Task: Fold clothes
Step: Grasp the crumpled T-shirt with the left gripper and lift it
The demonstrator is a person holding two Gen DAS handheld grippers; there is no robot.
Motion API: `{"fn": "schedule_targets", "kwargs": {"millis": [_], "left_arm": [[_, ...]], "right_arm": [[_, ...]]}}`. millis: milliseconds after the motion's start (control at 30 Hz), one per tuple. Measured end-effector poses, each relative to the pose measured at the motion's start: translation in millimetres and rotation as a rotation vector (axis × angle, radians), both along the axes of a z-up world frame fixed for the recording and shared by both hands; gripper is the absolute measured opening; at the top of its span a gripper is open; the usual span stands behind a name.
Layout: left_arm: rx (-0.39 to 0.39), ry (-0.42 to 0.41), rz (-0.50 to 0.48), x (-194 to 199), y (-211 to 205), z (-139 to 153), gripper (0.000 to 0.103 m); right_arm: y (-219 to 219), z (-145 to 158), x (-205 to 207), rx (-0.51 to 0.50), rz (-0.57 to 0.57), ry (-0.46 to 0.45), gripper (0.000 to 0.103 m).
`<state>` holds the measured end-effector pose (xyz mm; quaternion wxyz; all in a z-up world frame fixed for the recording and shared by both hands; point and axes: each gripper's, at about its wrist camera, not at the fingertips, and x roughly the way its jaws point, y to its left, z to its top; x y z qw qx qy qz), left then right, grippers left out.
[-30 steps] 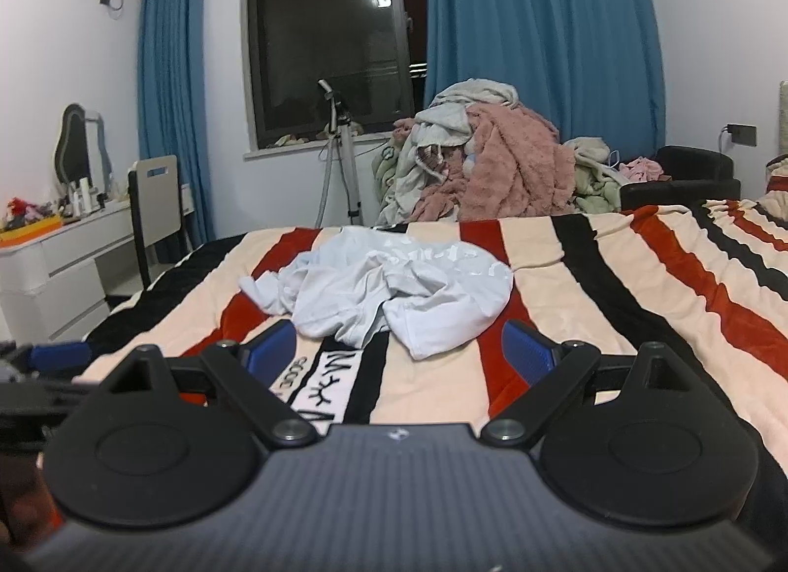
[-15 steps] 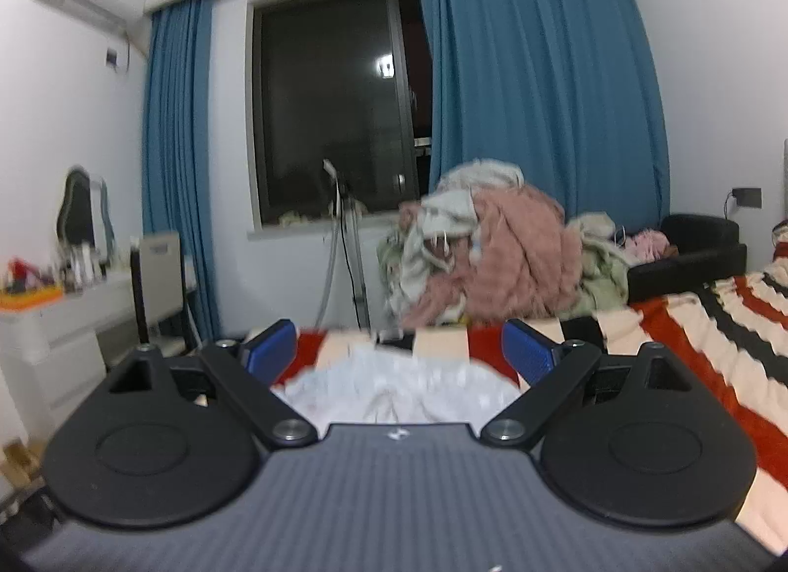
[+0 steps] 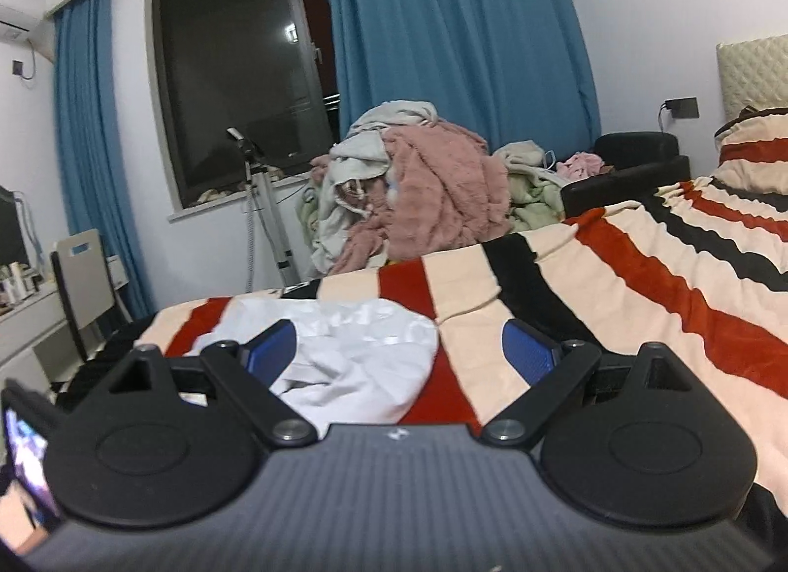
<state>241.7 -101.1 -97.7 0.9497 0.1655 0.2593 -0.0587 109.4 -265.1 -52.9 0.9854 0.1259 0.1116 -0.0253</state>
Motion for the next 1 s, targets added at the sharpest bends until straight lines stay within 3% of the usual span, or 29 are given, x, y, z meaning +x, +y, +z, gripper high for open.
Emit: {"fn": "schedule_targets", "kwargs": {"millis": [67,133,200,333,533,767,1000], "left_arm": [[0.031,0.033,0.010,22.8,-1.7,-13.7,0.059],[-0.012,0.034,0.026,32.7,6.3,-15.6,0.020],[-0.051,-0.015,0.054,31.1,17.5,-8.6,0.003],[-0.186,-0.117,0.071,7.1,46.1,22.2,0.001],[-0.267,-0.219,0.029,-62.1,73.0,68.7,0.001],[-0.364,-0.253,0.029,-144.6,110.1,105.2,0.001],[-0.446,-0.273,0.051,-206.2,144.1,110.5,0.001]], "right_arm": [[-2.9,-17.3,9.8,0.036,0.019,0.001,0.092],[-0.3,-32.0,22.3,0.023,0.036,0.050,0.092],[1.3,-39.5,34.9,0.013,0.045,0.063,0.092],[7.9,-50.8,51.7,0.005,0.051,0.070,0.092],[30.3,-52.8,47.4,-0.062,0.096,0.052,0.092],[62.6,-43.5,16.1,-0.152,0.180,0.063,0.092],[111.5,-33.9,-22.5,-0.247,0.321,0.086,0.092]]}}
